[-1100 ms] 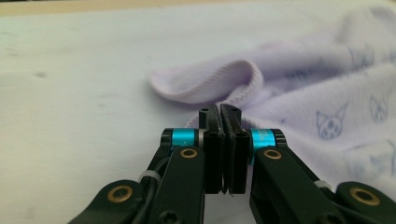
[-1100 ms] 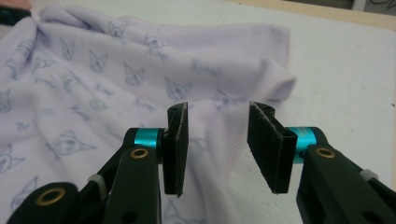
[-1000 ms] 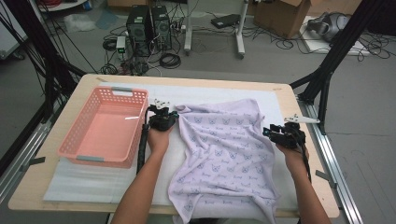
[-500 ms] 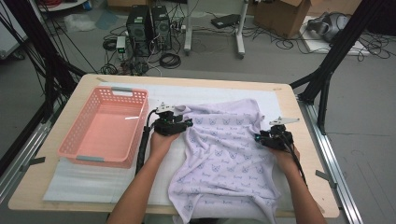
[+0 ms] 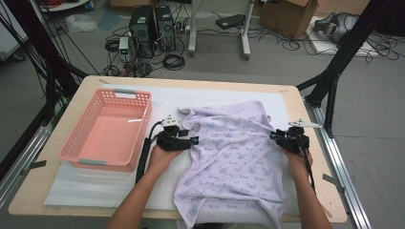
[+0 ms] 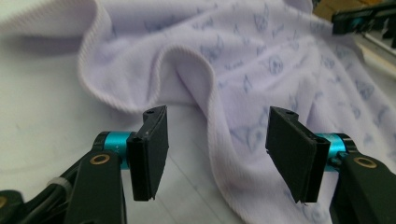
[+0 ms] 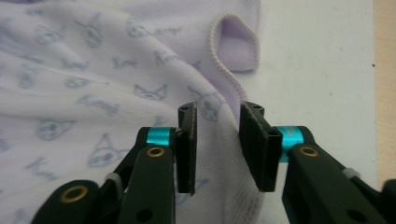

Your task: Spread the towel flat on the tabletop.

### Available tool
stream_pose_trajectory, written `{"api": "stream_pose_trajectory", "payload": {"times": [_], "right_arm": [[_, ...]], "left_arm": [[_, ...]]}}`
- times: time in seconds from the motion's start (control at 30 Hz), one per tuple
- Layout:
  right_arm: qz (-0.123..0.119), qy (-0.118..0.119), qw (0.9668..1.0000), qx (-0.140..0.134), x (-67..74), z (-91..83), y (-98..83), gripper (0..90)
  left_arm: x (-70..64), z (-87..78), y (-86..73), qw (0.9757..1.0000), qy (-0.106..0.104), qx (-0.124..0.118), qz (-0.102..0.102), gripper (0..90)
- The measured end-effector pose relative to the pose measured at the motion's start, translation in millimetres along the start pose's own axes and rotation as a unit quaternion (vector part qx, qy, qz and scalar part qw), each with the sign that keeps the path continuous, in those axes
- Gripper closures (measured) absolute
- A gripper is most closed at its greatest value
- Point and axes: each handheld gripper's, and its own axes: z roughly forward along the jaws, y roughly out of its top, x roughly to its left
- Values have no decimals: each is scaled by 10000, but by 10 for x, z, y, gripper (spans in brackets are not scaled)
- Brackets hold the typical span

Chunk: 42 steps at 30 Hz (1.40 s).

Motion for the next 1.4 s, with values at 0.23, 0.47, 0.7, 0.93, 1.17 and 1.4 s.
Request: {"api": "stream_pose_trajectory", "payload": {"times": [0.23,0.47,0.7,0.93,1.17,1.4], "right_arm": [[-352,694,9969,-61,184,-237,-57,609],[-681,928,9933,-112,334,-331,-137,599],[-487,757,9957,-233,247,-406,-152,595],[-372,623,9971,242,211,-280,-230,523],[-915,507,9926,617,299,-89,-196,862],[-365,-113,9993,-62,-43,46,-52,866]], "left_arm": [[-123,74,-30,9993,105,246,260,385],[-250,144,-24,9931,591,570,832,576],[40,-12,24,9903,1389,-19,47,855],[236,-93,21,9836,1757,-270,-291,854],[262,-41,72,9841,1708,-354,-344,855],[364,20,148,9857,1434,-785,-408,856]]}}
